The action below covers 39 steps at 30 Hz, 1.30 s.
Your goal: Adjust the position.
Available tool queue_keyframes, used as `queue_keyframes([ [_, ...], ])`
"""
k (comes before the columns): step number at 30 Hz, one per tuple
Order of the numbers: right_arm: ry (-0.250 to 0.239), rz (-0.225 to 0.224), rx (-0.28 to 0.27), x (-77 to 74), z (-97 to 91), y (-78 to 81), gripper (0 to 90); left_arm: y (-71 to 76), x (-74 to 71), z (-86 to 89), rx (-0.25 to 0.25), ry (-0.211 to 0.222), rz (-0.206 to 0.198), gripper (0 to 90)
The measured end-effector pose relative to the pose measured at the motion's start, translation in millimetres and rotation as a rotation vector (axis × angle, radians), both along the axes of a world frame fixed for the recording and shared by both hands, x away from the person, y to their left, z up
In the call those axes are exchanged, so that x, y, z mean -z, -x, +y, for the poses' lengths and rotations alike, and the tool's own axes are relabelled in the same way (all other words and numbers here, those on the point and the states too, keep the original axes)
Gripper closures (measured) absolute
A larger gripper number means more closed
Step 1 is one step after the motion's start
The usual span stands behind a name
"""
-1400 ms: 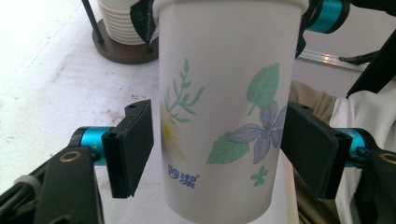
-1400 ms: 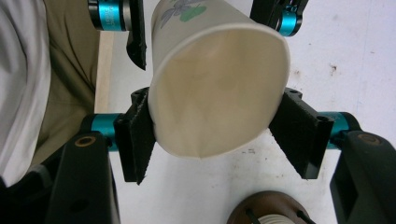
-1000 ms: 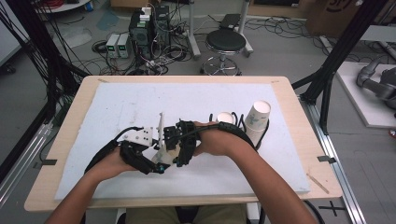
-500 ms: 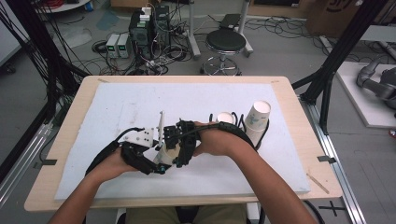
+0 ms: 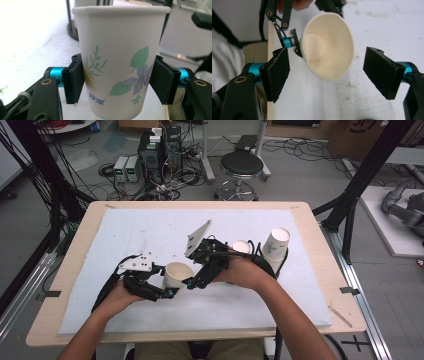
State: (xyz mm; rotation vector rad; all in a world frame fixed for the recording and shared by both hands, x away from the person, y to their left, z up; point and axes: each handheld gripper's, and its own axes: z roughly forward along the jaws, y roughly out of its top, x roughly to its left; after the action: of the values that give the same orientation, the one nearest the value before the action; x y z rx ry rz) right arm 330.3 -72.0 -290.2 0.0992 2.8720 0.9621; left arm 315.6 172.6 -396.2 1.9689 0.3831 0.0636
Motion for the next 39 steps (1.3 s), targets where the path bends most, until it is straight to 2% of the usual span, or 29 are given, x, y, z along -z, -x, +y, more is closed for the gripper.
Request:
queue_keyframes([
  [6, -0.156, 0.027, 0.094, 9.9, -36.0, -2.8, 22.2, -4.0, 6.4, 10.4, -0.077, 0.050, -0.008, 34.0],
  [11, -0.241, 0.032, 0.194, 24.1, -70.8, 0.5, 22.2, -6.1, 10.5, 20.1, -0.161, 0.108, -0.032, 33.3],
  [13, -0.275, 0.032, 0.218, 29.0, -80.5, 2.3, 22.2, -6.8, 11.9, 23.9, -0.194, 0.132, -0.038, 33.3],
  [15, -0.323, 0.041, 0.254, 36.0, -94.5, 6.5, 22.2, -7.1, 12.6, 27.5, -0.224, 0.152, -0.047, 33.3],
  [18, -0.393, 0.028, 0.301, 44.2, -111.7, 13.3, 22.2, -6.2, 13.0, 31.5, -0.260, 0.171, -0.071, 33.3],
  [21, -0.449, -0.004, 0.342, 50.2, -127.8, 19.7, 22.2, -5.3, 13.5, 34.8, -0.286, 0.177, -0.105, 33.3],
  [25, -0.485, -0.024, 0.406, 56.7, -148.5, 26.1, 22.2, -4.0, 13.9, 39.1, -0.306, 0.207, -0.139, 33.3],
  [27, -0.503, -0.037, 0.430, 59.8, -158.4, 29.4, 22.2, -3.4, 14.4, 40.9, -0.310, 0.223, -0.143, 33.4],
  [32, -0.528, -0.065, 0.498, 67.5, -179.7, 36.4, 22.2, -1.5, 14.3, 42.5, -0.321, 0.232, -0.165, 33.7],
  [39, -0.540, -0.093, 0.541, 72.2, -195.1, 43.4, 22.2, 0.6, 12.5, 43.7, -0.329, 0.257, -0.182, 33.6],
])
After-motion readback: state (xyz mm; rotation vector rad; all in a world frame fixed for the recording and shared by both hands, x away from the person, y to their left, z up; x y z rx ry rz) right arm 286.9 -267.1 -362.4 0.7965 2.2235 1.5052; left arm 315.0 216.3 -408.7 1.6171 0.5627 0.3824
